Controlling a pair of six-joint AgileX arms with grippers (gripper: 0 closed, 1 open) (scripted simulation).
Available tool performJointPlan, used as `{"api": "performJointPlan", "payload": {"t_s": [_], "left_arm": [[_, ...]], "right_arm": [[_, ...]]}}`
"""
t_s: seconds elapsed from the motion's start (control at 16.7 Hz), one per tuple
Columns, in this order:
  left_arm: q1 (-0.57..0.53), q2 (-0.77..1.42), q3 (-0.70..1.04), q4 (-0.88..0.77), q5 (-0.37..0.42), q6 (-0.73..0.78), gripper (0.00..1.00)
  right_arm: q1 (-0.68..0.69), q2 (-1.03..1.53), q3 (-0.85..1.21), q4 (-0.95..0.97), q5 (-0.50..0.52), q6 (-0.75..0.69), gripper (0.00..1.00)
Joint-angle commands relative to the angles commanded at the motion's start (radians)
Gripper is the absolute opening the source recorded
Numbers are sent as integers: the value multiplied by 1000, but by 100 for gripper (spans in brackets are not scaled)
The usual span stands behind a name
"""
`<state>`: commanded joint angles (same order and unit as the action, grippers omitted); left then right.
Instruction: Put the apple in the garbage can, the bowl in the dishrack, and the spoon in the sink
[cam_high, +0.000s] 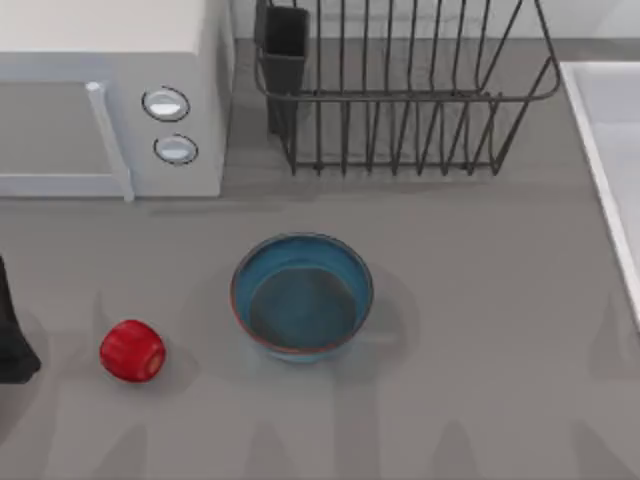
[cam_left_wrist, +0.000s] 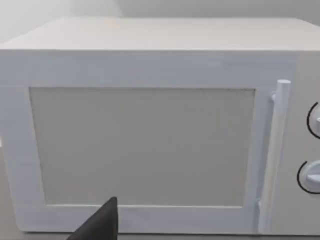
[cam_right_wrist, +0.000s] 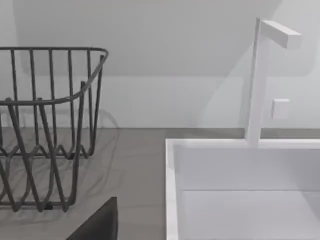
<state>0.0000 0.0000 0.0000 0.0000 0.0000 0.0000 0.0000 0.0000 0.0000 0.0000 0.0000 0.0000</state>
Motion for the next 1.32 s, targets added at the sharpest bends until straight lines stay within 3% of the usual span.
{"api": "performJointPlan", "payload": {"t_s": [0.42,1.32], "left_arm": [[-33,159,113,-110,1,30,100],[-268,1387,882,-779,36,177,100]], "right_arm": [[0,0,0,0,0,0,100],[0,0,0,0,0,0,100]]}}
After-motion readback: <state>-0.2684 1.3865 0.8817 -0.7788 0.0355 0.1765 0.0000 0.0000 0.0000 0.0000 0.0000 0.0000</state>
